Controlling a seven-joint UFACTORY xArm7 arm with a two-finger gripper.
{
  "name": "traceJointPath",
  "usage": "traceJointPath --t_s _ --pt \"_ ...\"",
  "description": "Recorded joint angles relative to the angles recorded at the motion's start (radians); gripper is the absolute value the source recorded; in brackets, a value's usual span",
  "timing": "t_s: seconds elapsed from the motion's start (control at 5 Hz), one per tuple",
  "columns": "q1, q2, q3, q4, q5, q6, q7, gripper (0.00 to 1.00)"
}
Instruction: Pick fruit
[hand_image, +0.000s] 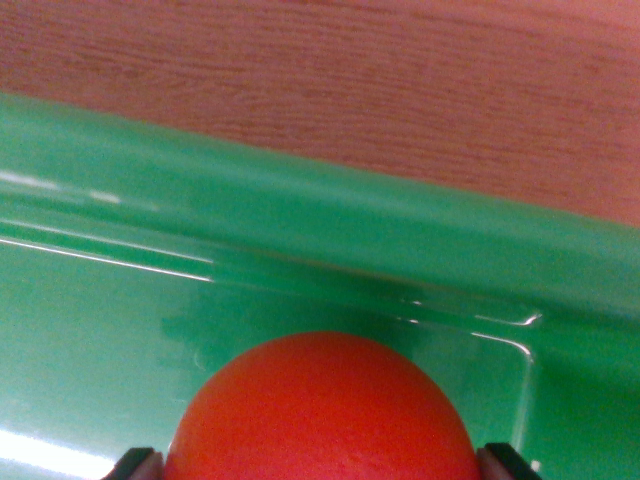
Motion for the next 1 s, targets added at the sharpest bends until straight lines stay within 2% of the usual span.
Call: traceJointPath --t_s 0.2,0.4,0.6,0.8,1.0 --pt "0.0 0.0 0.0 0.0 0.0 0.0 0.0 1.0" --pt "0.001 -0.016 -0.001 0.022 -0.0013 0.038 -0.001 1.0" --pt "0.001 -0.016 -0.001 0.022 -0.0013 0.038 -0.001 1.0" --pt "0.0022 -0.035 -0.002 0.047 -0.0029 0.082 -0.002 1.0" --pt "0.0022 -0.035 -0.002 0.047 -0.0029 0.082 -0.002 1.0"
